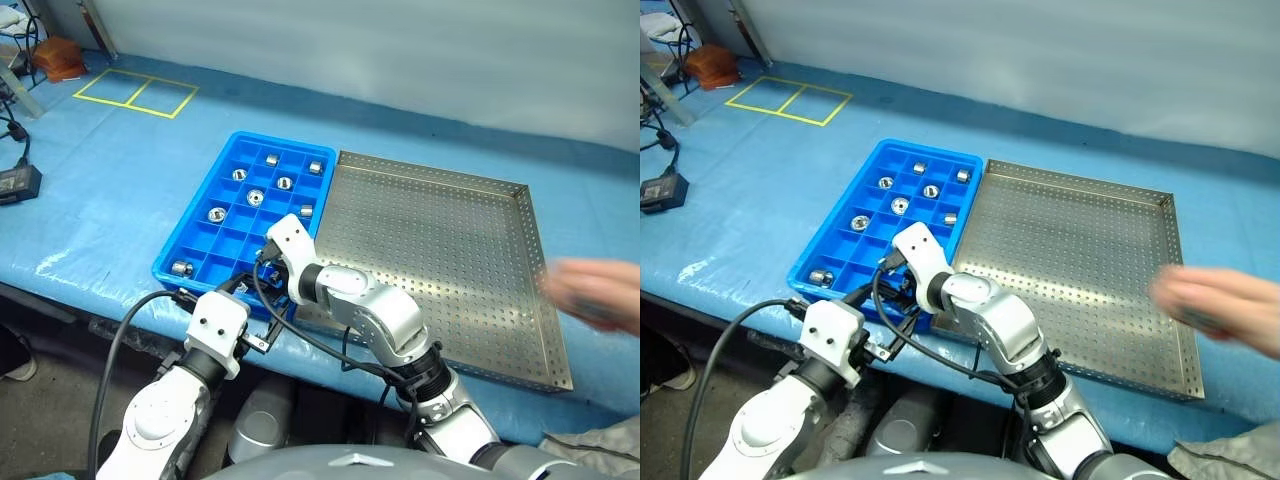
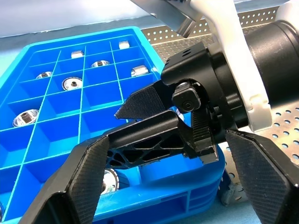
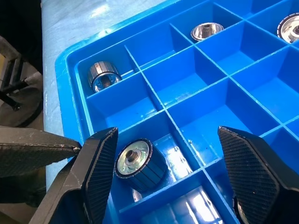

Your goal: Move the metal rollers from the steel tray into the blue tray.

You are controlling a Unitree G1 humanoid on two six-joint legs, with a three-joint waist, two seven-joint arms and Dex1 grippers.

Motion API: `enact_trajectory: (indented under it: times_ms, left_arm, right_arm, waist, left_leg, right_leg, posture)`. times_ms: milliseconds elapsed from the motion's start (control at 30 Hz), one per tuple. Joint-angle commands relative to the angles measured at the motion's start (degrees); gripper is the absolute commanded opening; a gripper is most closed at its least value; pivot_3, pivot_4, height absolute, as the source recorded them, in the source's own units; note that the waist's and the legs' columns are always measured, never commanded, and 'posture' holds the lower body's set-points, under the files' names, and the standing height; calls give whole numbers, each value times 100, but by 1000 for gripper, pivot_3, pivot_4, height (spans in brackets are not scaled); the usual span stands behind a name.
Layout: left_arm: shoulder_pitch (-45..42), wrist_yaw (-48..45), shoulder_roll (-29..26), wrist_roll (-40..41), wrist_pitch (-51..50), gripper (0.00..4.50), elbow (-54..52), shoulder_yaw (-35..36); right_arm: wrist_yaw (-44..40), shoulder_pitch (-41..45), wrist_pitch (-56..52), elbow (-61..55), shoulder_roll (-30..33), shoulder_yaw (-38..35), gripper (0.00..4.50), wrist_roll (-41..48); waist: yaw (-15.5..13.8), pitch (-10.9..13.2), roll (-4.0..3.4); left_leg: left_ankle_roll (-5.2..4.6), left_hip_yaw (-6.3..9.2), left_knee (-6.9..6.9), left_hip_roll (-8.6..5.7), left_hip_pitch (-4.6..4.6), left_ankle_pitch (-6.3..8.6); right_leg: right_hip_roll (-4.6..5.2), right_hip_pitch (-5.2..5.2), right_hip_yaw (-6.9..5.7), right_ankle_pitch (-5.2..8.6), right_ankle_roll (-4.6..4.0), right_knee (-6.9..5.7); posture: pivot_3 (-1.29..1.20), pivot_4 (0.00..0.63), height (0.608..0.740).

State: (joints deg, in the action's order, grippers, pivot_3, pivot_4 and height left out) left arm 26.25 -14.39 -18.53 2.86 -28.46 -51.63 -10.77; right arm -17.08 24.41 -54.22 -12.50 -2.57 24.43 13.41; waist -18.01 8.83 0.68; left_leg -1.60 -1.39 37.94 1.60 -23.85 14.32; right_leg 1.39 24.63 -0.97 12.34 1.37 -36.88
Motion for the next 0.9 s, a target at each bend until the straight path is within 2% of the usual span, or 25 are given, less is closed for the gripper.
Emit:
enact_trajectory:
  times_ms: [33, 900]
  left_arm:
    - [-28, -31, -41, 9, 13, 4338, -58, -14]
    - [-176, -110, -8, 61, -11, 4338, 17, -141]
  right_arm:
    - [25, 0, 130, -268, -58, 21, 3604, -9]
    - [96, -53, 181, -335, -102, -69, 3604, 13]
  waist:
    - [2, 0, 0]
    - [71, 0, 0]
  left_leg:
    - [0, 0, 0, 0, 0, 0]
    - [0, 1, 1, 0, 2, 0]
  right_leg:
    - [0, 0, 0, 0, 0, 0]
    - [-1, -2, 1, 0, -1, -1]
  posture:
    - [434, 150, 740]
    - [414, 150, 740]
